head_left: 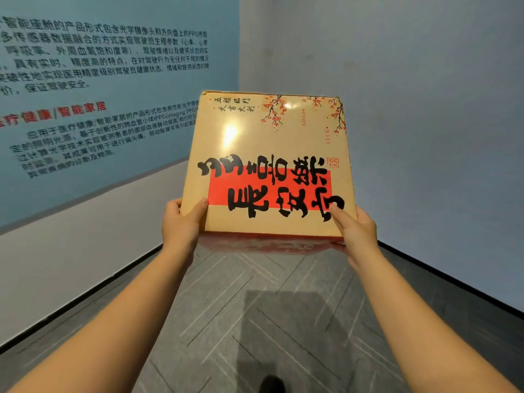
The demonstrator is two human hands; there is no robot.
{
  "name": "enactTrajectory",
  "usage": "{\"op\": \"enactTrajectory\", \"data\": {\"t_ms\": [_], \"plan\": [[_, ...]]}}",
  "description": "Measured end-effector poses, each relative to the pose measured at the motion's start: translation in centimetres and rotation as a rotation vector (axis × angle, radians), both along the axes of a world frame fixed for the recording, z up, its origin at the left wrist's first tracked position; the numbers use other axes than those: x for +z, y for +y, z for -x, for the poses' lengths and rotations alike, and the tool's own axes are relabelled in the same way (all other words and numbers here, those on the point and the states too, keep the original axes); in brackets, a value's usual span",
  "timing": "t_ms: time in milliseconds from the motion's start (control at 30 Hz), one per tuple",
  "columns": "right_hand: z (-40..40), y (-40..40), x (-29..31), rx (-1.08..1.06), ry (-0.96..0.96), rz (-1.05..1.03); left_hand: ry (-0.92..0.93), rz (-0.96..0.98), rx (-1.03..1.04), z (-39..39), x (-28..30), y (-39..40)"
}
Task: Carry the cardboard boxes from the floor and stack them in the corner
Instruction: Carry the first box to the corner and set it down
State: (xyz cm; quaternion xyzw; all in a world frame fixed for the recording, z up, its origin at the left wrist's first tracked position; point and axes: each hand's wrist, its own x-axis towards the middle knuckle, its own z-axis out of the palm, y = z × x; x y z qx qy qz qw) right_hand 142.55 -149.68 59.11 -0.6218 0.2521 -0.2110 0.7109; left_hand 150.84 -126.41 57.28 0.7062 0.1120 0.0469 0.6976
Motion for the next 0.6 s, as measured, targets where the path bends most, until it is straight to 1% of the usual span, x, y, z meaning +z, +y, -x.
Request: {"op": "enactTrajectory", "data": {"t_ms": [133,300,433,600], "plan": [[-10.3,-4.2,-0.5,0.014,-0.012,-0.016,0.003,-0.004,0.006,-9.9,-0.5,-4.0],[-22.1,-9.0,0.5,0.024,-0.013,0.003,-0.011,0.019,-0.01,-21.7,0.3,-8.6],[-30.2,-11.6,0.5,0.04,0.023,0.005,-0.021,0.024,-0.003,-29.6,-0.1,-11.1],[-40.6,-13.8,-1.0,0.034,0.059,-0.003,0.015,0.027,-0.025,-40.6,-2.0,-13.4]]}}
